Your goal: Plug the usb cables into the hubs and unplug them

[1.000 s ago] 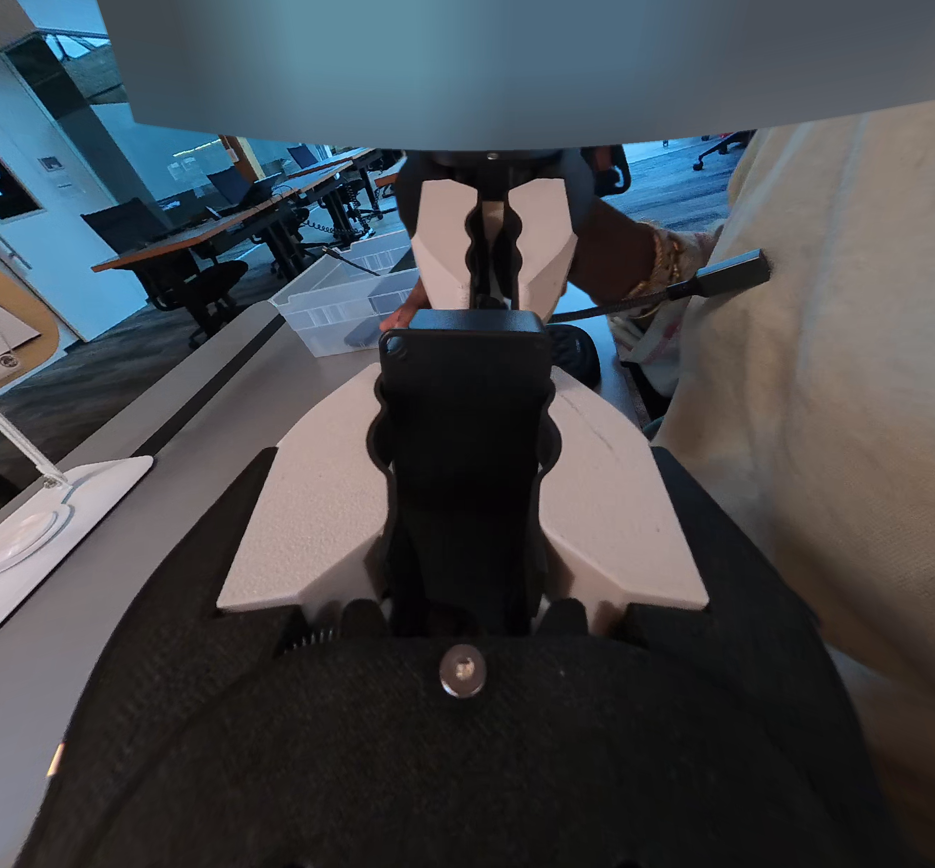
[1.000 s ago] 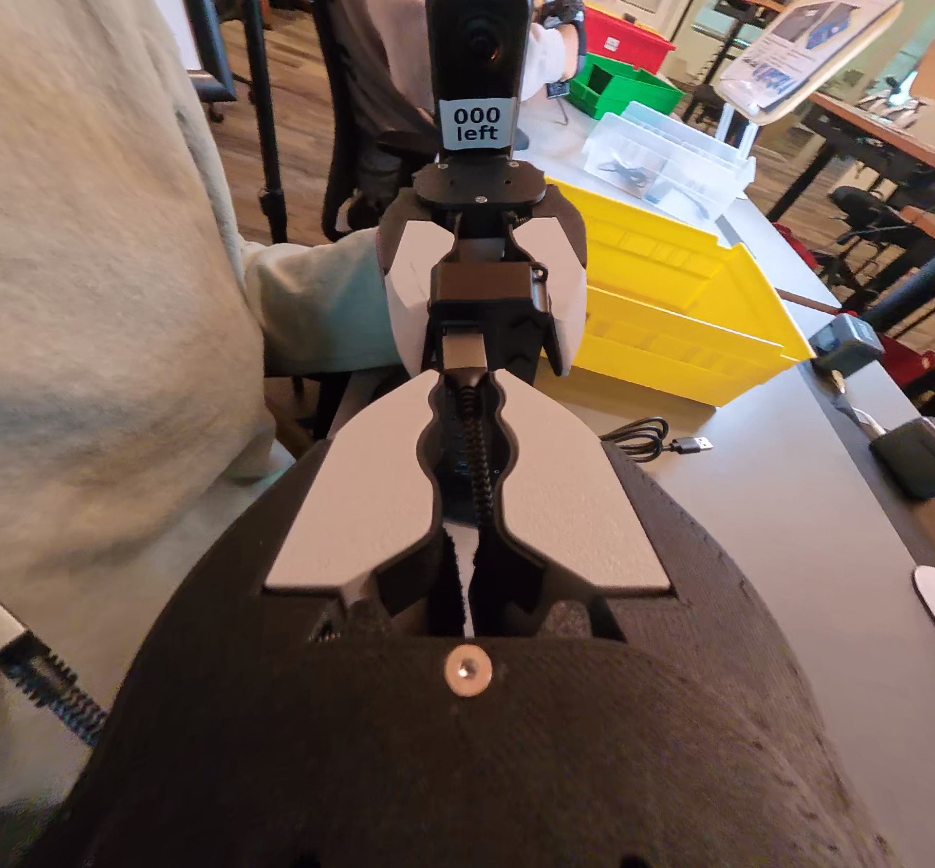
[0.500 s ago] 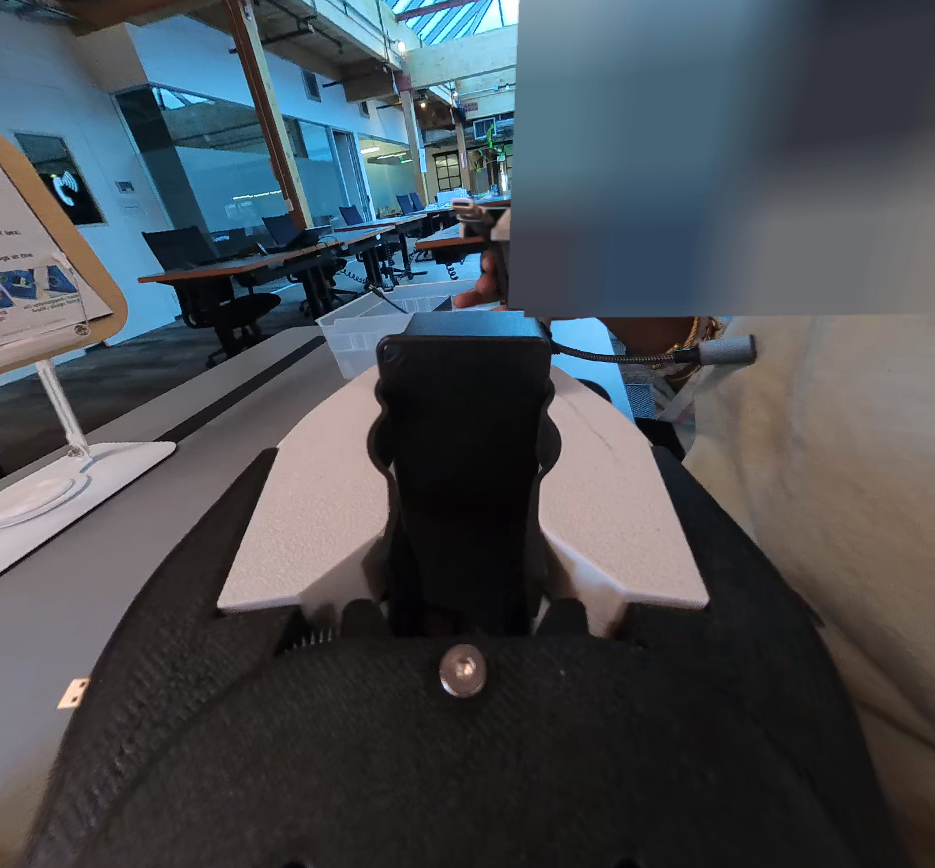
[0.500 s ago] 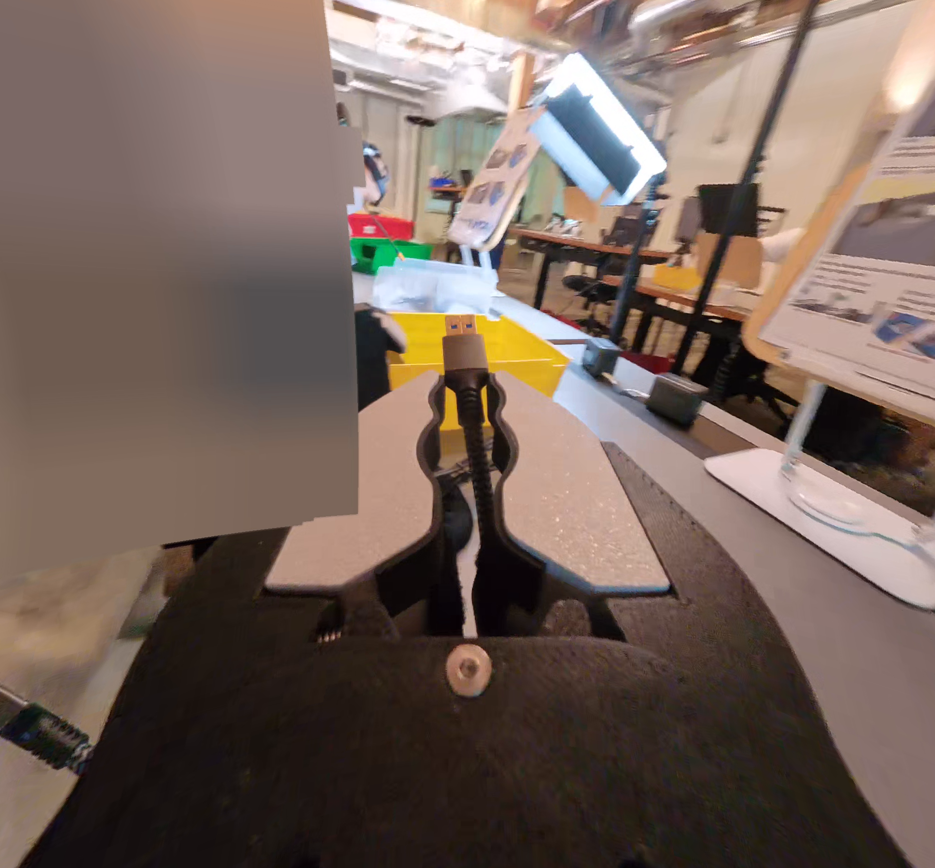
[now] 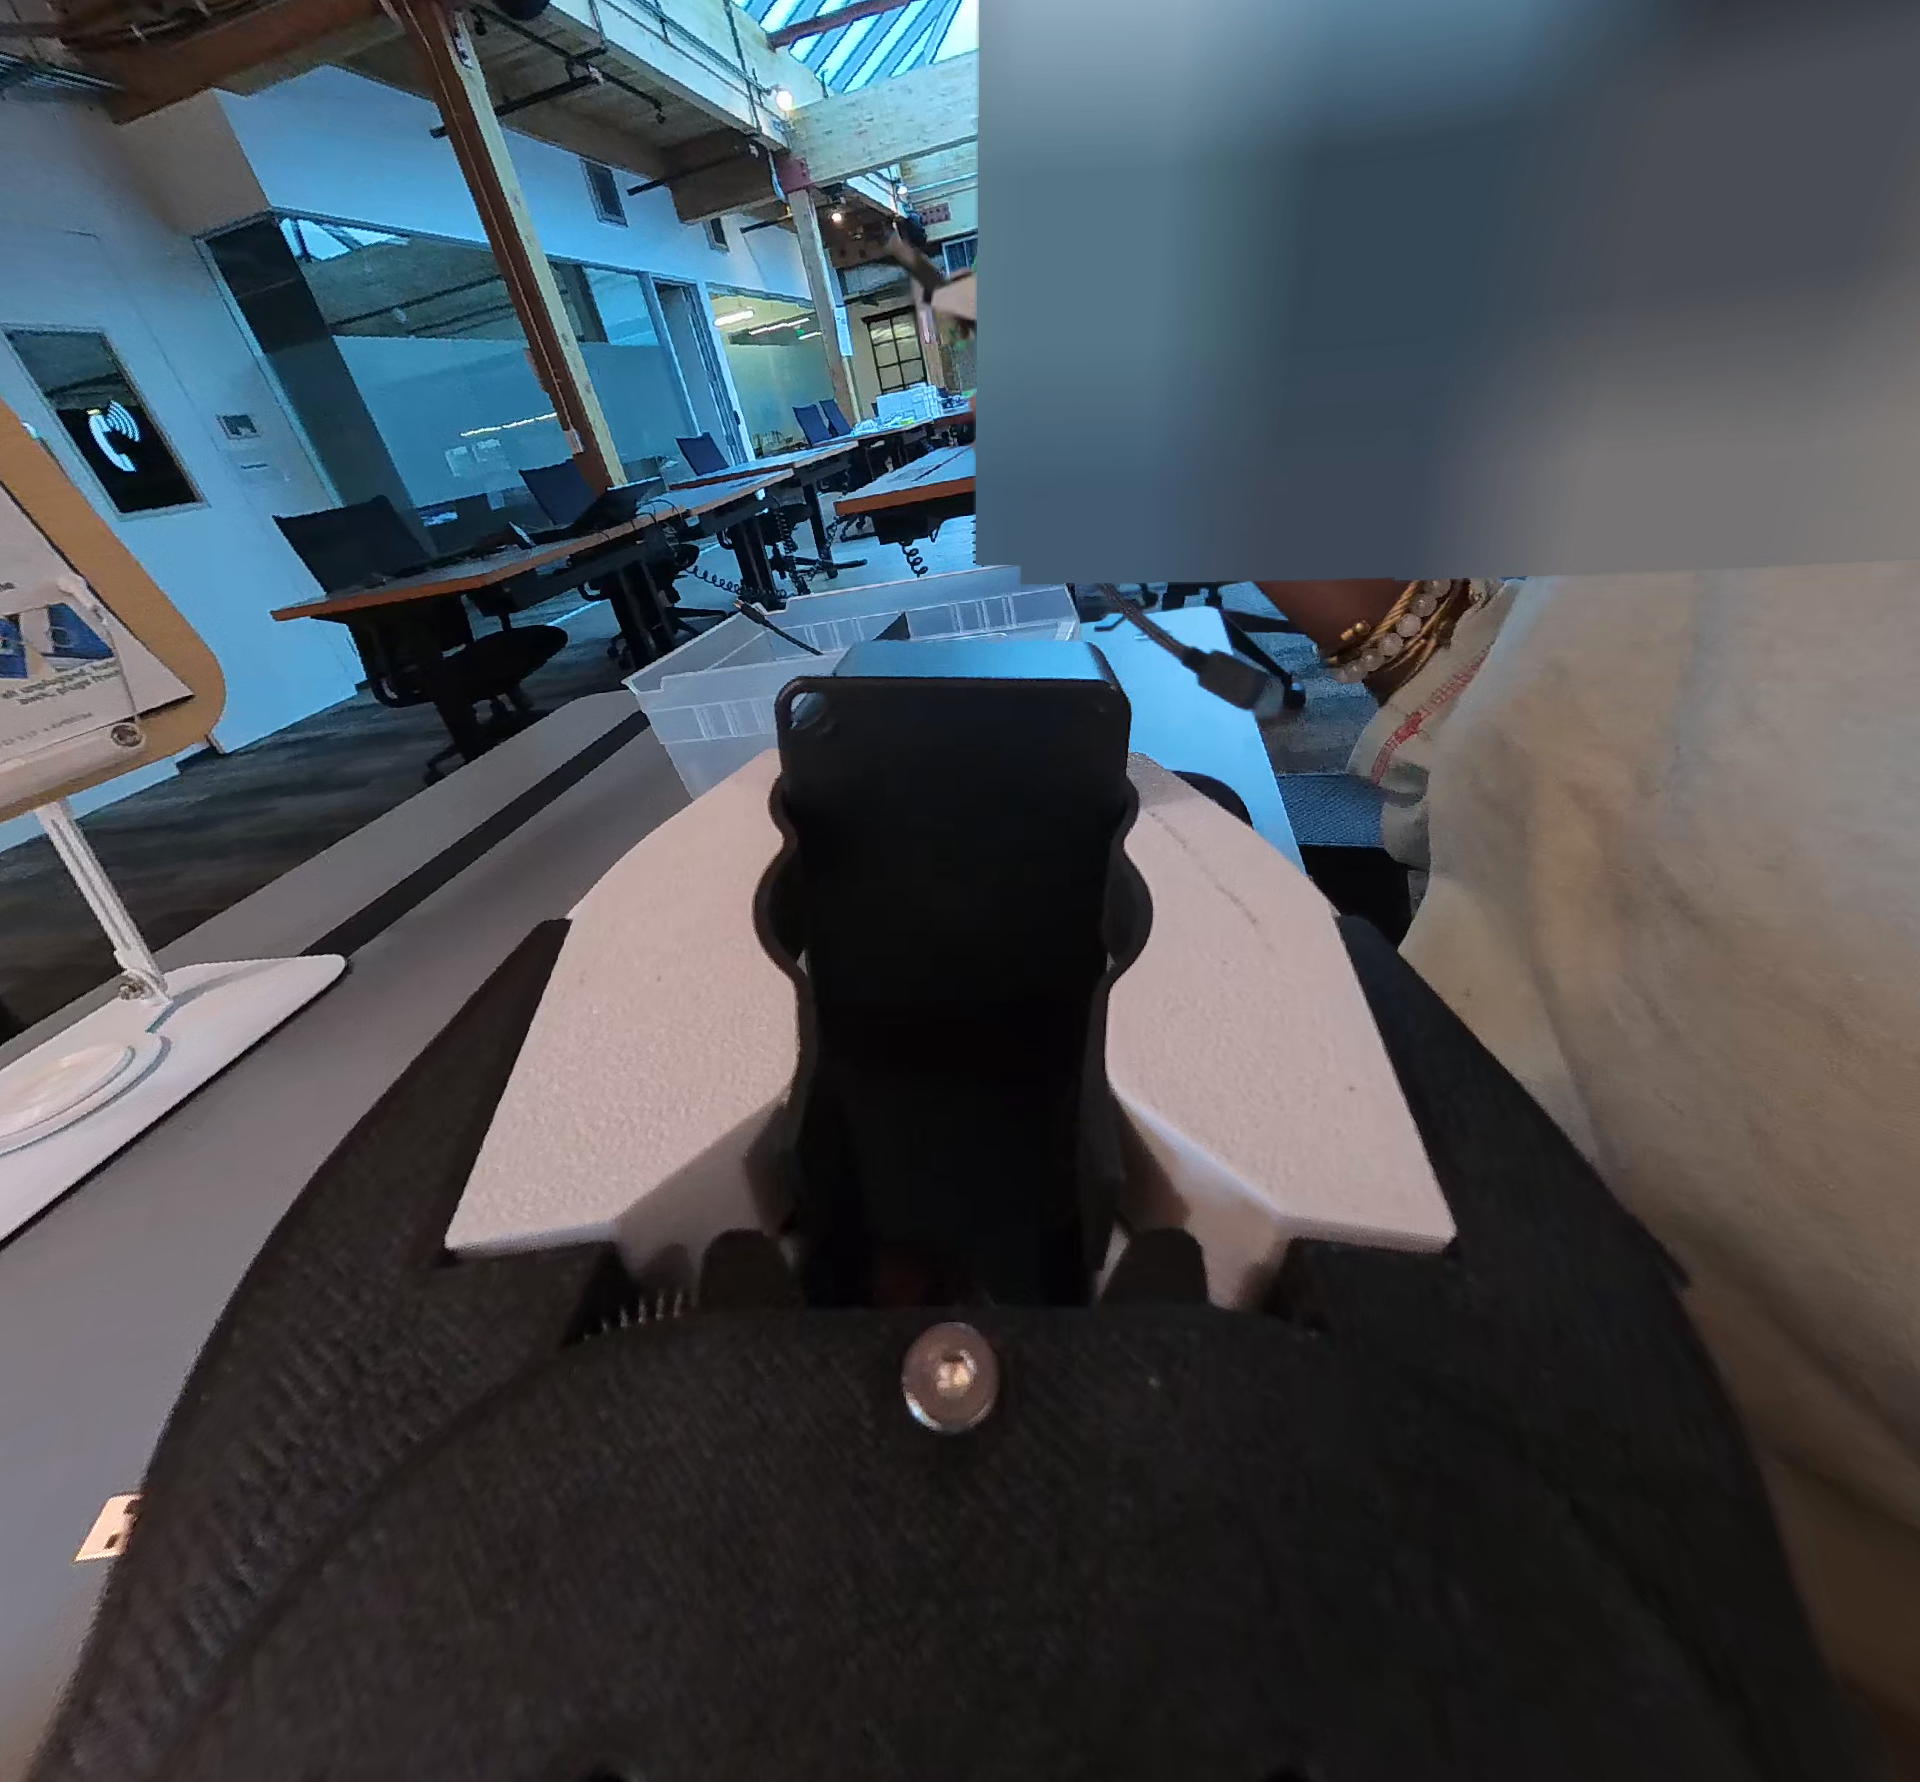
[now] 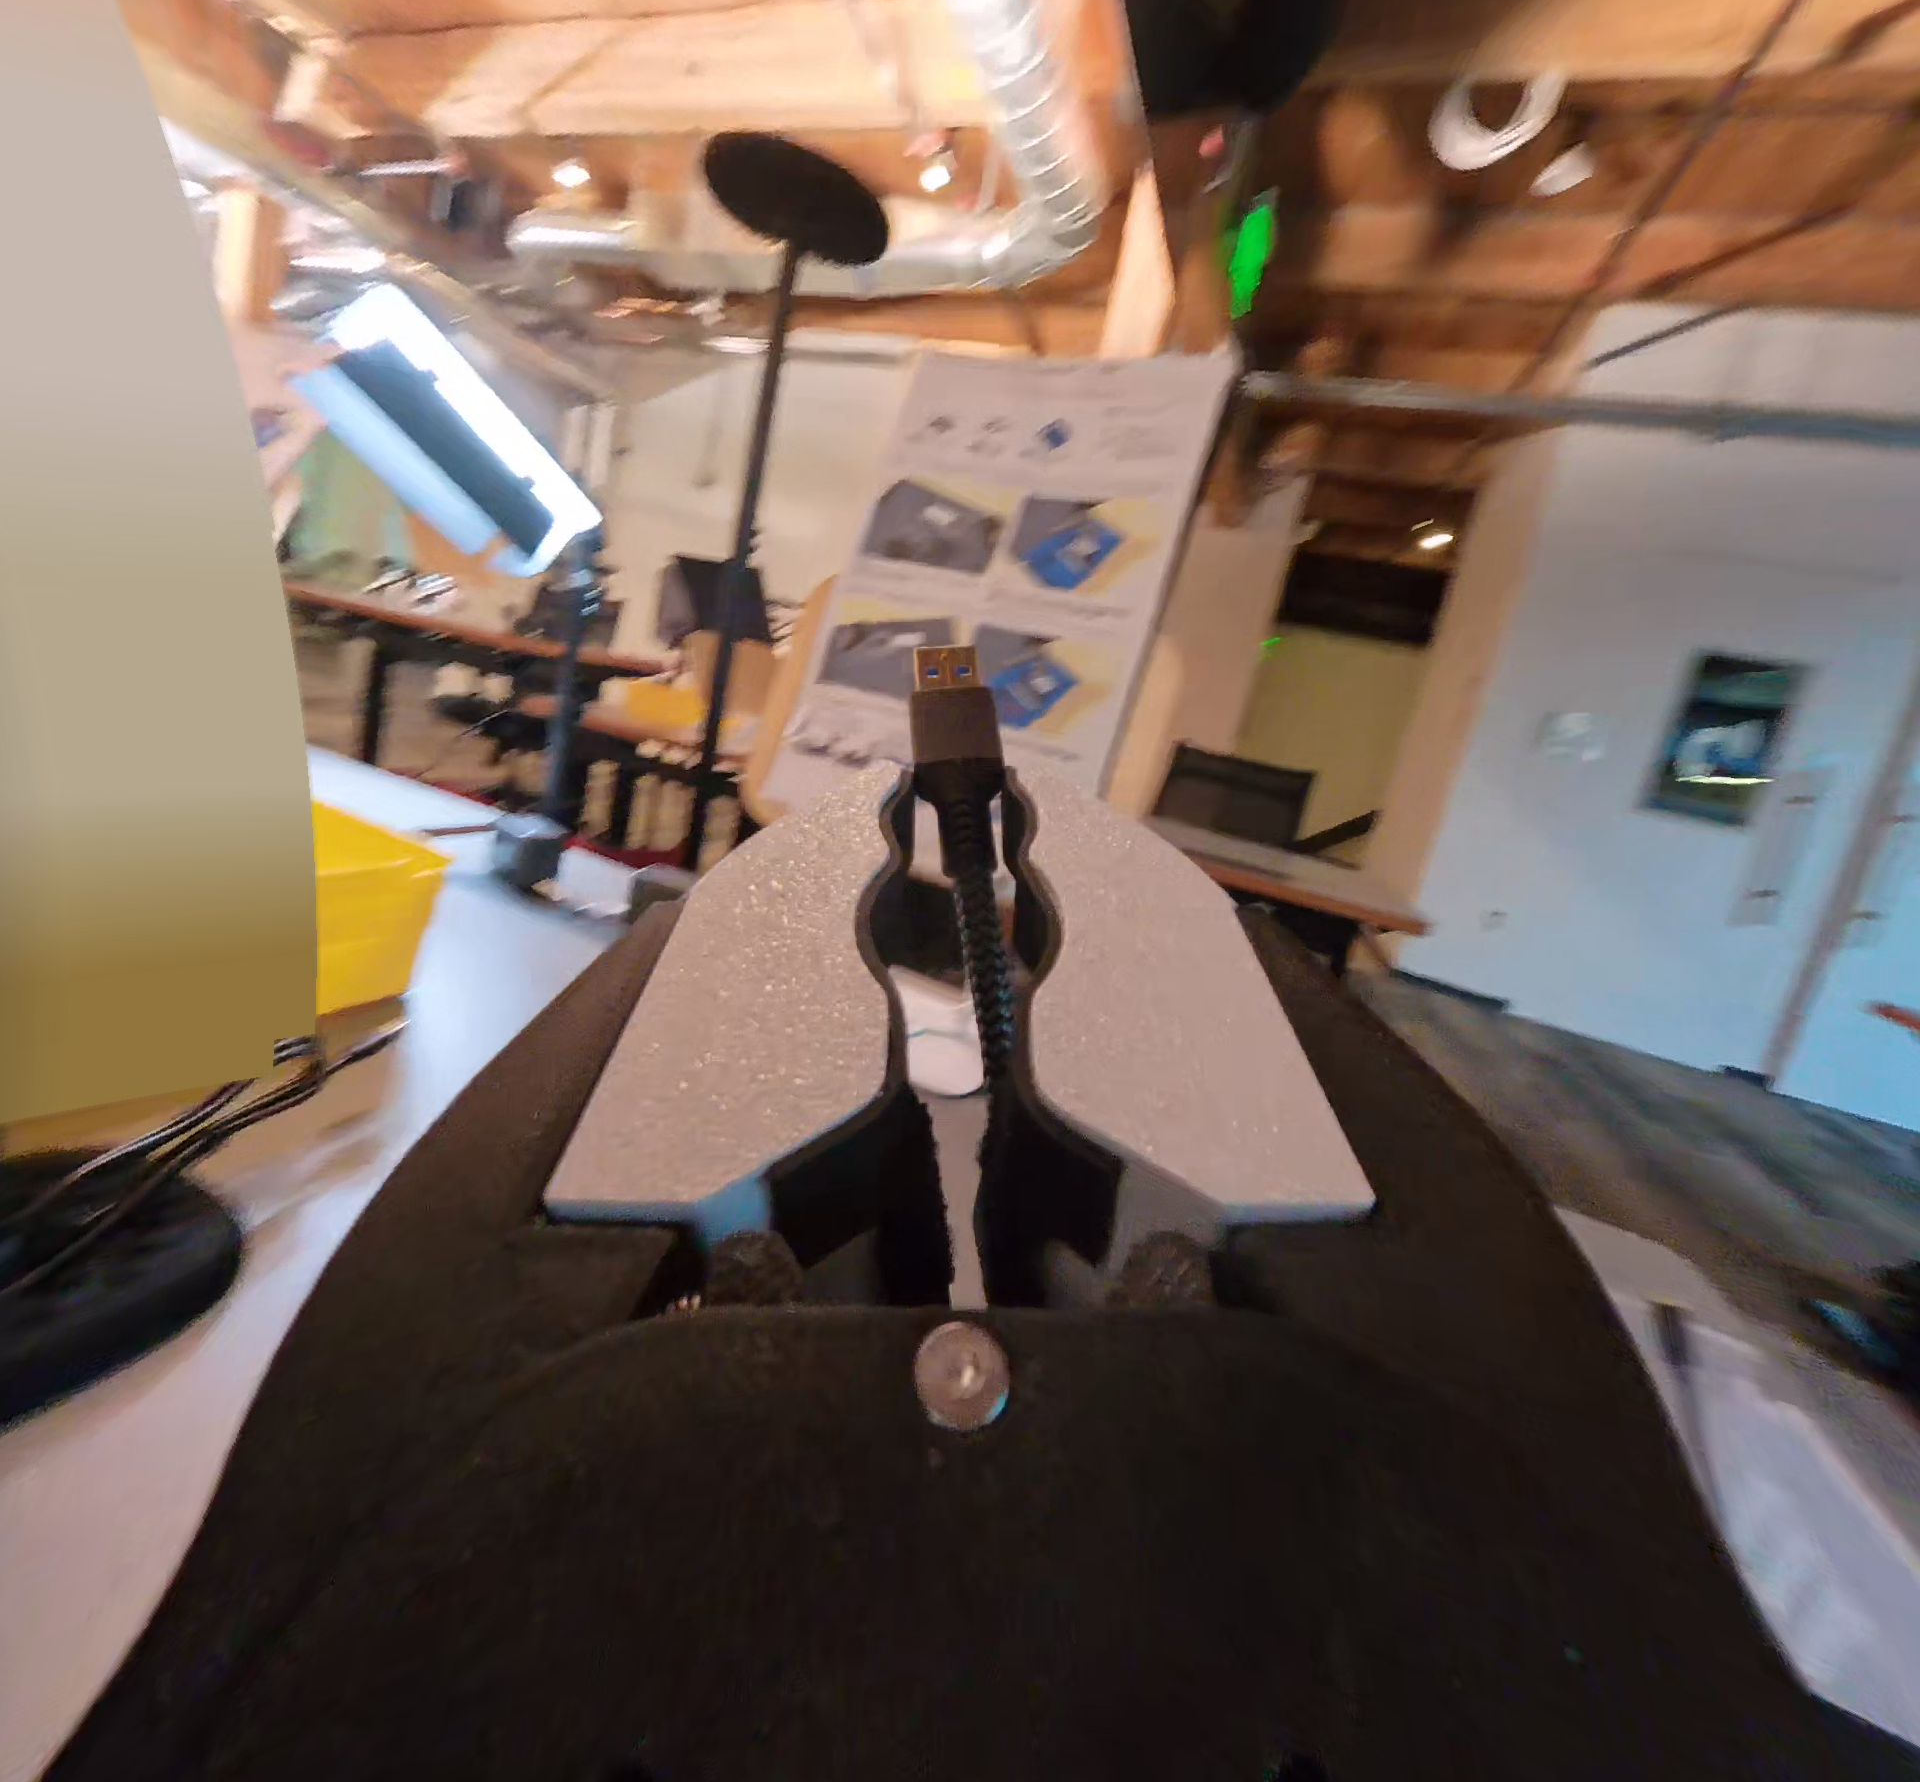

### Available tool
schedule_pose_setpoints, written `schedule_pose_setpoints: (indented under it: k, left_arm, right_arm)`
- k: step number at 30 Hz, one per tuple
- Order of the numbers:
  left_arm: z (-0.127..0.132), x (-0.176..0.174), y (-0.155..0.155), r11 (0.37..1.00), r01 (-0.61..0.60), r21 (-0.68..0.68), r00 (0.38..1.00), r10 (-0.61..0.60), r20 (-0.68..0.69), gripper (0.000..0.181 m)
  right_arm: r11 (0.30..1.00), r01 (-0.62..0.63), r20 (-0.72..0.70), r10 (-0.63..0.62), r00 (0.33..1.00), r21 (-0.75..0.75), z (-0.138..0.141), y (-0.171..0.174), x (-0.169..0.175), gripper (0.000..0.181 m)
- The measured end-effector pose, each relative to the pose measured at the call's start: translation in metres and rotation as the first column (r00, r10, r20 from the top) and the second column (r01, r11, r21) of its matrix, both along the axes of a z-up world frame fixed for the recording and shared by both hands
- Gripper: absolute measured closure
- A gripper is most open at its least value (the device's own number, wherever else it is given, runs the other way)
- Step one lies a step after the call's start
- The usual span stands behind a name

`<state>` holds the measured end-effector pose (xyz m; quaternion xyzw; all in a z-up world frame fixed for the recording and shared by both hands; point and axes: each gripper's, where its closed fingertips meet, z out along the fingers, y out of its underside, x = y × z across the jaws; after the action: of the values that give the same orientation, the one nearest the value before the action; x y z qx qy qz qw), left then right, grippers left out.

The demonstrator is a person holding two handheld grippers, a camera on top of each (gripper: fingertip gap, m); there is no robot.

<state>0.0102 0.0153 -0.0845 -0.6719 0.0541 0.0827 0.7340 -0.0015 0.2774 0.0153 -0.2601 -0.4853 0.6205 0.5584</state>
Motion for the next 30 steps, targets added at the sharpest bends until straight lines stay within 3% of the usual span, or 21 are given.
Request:
schedule_pose_setpoints:
  k: [5,10,16,20,26,30]
  left_arm:
    - [0.0,0.0,0.002,1.0,-0.002,-0.002,1.0,0.002,0.001,0.126]
    - [-0.001,0.002,0.004,1.0,-0.001,-0.018,1.0,0.001,-0.012,0.126]
    - [-0.002,0.002,0.007,1.0,0.007,-0.019,1.0,-0.007,-0.015,0.127]
    - [-0.002,0.002,0.009,1.0,0.007,-0.024,1.0,-0.008,-0.012,0.126]
    - [-0.003,0.003,0.012,0.999,0.013,-0.033,1.0,-0.014,-0.015,0.126]
    - [-0.003,0.004,0.013,0.999,0.024,-0.025,1.0,-0.024,-0.012,0.126]
  right_arm:
    - [0.97,0.241,-0.101,-0.242,0.965,-0.026,0.018,0.055,0.015,0.166]
    - [0.897,0.441,-0.132,-0.44,0.888,-0.022,0.032,0.117,0.017,0.166]
    - [0.796,0.603,-0.099,-0.596,0.797,0.056,0.015,0.18,0.005,0.165]
    - [0.743,0.664,-0.132,-0.652,0.747,0.086,0.004,0.204,-0.003,0.165]
    - [0.645,0.764,-0.304,-0.722,0.622,0.033,0.017,0.227,0.007,0.166]
    - [0.639,0.761,-0.3,-0.708,0.64,0.115,-0.012,0.218,-0.015,0.166]
